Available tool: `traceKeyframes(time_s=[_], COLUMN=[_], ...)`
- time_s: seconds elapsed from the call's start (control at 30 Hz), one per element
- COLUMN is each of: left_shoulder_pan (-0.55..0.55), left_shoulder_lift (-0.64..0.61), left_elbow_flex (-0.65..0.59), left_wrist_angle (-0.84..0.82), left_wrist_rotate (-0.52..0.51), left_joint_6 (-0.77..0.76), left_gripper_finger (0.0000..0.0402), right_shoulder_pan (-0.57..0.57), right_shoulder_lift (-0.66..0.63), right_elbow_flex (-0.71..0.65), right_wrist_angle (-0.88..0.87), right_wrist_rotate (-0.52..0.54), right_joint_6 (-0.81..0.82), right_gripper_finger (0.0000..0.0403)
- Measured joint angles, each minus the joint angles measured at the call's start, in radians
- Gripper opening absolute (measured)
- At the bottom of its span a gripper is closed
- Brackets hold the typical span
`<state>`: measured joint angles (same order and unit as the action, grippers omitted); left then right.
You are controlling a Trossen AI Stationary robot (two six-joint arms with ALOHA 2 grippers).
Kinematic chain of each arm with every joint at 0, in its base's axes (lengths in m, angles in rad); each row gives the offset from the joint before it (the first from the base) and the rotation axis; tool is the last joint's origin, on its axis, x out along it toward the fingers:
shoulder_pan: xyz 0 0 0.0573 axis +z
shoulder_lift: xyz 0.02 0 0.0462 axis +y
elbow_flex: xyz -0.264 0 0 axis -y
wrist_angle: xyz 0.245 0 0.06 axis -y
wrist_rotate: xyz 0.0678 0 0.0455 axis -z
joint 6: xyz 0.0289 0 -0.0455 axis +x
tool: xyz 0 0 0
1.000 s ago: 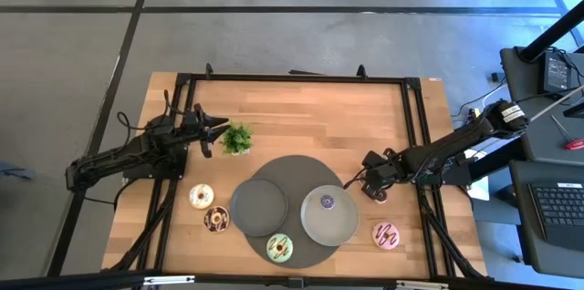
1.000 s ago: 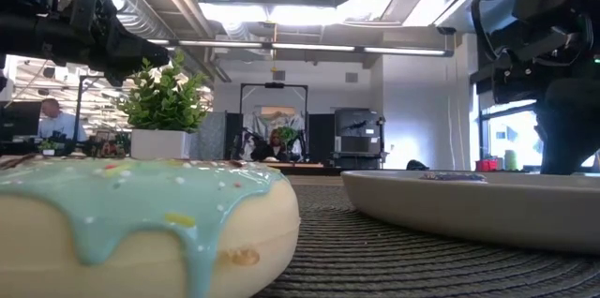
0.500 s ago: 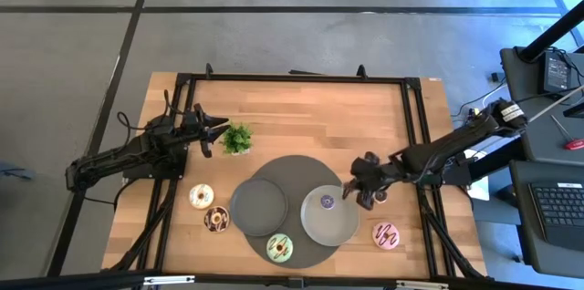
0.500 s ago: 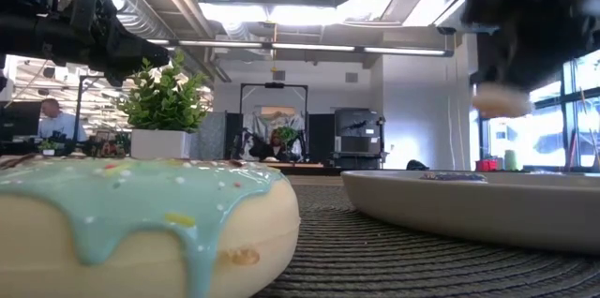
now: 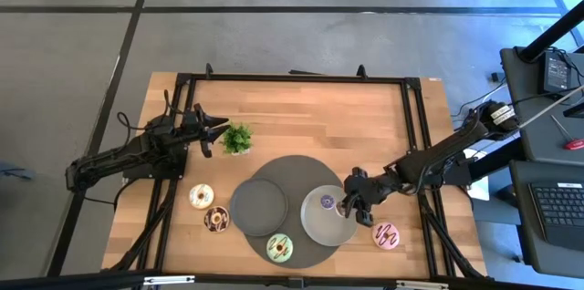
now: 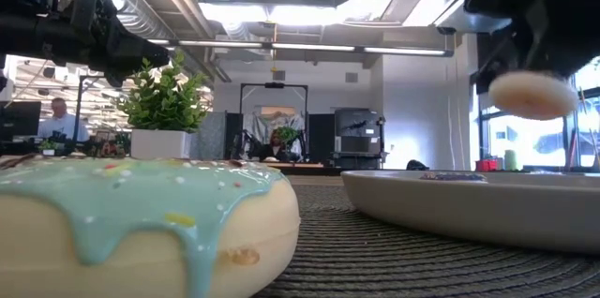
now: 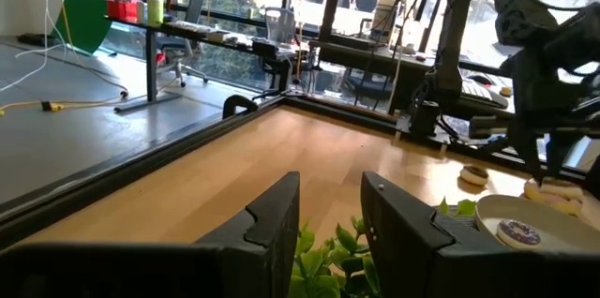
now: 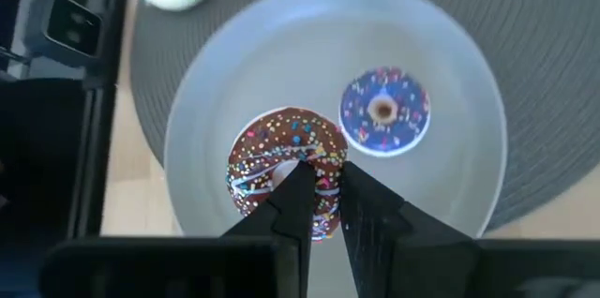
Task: Pick & Place donuts
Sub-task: Put the small brown donut on the light gray plate
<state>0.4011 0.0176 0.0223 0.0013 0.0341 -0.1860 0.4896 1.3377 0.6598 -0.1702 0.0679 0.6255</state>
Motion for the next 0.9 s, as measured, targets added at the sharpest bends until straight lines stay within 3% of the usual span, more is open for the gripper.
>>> traceKeyframes(time_s=[0.4, 0.9], left_shoulder_pan=[0.0, 0.0], left_shoulder_lift=[0.0, 0.0], left_elbow_flex=[0.0, 0.0], left_wrist_angle=[0.0, 0.0], left_wrist_rotate=[0.0, 0.0], left_joint_6=[-0.003, -0.003], left_gripper_finger=[0.0111, 0.0112], right_shoulder_pan=[-0.001, -0.001], right_shoulder_lift=[0.149, 0.162], right_elbow_flex=[0.0, 0.0], right_wrist_angle=[0.002, 0.005], right_wrist_rotate=[-0.015, -0.018], right_joint_6=[0.109, 0.185], right_gripper_finger=[0.0054, 0.0054])
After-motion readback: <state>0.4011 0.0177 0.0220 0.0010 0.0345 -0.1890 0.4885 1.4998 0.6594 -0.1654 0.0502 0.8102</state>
